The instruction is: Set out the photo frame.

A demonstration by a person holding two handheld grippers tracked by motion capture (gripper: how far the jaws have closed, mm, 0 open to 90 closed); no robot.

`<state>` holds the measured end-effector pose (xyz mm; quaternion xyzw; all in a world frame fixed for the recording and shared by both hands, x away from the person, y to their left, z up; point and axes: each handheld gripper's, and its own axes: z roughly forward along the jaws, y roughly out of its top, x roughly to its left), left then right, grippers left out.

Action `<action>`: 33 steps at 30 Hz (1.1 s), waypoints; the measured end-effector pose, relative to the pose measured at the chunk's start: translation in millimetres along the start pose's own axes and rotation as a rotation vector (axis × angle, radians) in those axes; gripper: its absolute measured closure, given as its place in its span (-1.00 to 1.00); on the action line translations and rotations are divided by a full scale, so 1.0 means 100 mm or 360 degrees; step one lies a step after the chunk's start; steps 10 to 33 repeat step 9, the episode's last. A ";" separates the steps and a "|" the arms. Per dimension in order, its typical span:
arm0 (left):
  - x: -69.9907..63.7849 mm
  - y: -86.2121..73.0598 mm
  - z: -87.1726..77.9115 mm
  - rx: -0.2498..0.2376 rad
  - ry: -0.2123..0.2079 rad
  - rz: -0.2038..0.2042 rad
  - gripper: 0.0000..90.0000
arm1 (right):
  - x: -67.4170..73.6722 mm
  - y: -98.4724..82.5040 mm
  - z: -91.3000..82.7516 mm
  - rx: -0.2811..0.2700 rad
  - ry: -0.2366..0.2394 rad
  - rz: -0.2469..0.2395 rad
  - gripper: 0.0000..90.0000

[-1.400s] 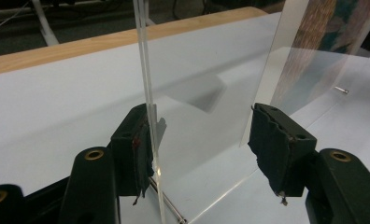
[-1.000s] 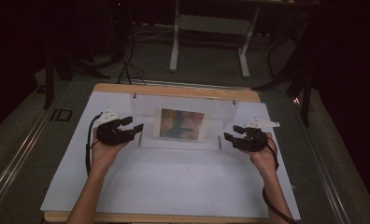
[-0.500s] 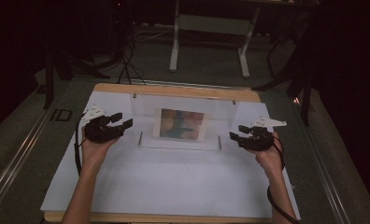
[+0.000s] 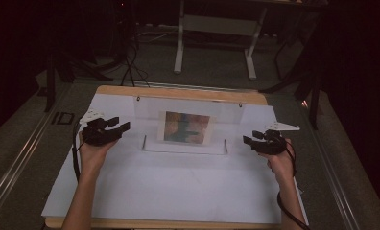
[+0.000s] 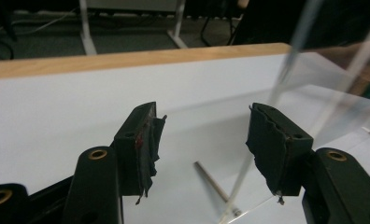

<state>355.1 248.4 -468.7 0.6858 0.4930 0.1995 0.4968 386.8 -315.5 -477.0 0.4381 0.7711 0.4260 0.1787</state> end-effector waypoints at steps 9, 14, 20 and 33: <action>0.15 -0.14 0.13 0.0104 0.0098 -0.0049 -0.04 | -0.11 -0.10 0.06 0.0024 -0.0105 0.0048 -0.01; 0.15 -0.14 0.13 0.0104 0.0098 -0.0049 -0.04 | -0.11 -0.10 0.06 0.0024 -0.0105 0.0048 -0.01; 0.15 -0.14 0.13 0.0104 0.0098 -0.0049 -0.04 | -0.11 -0.10 0.06 0.0024 -0.0105 0.0048 -0.01; 0.15 -0.14 0.13 0.0104 0.0098 -0.0049 -0.04 | -0.11 -0.10 0.06 0.0024 -0.0105 0.0048 -0.01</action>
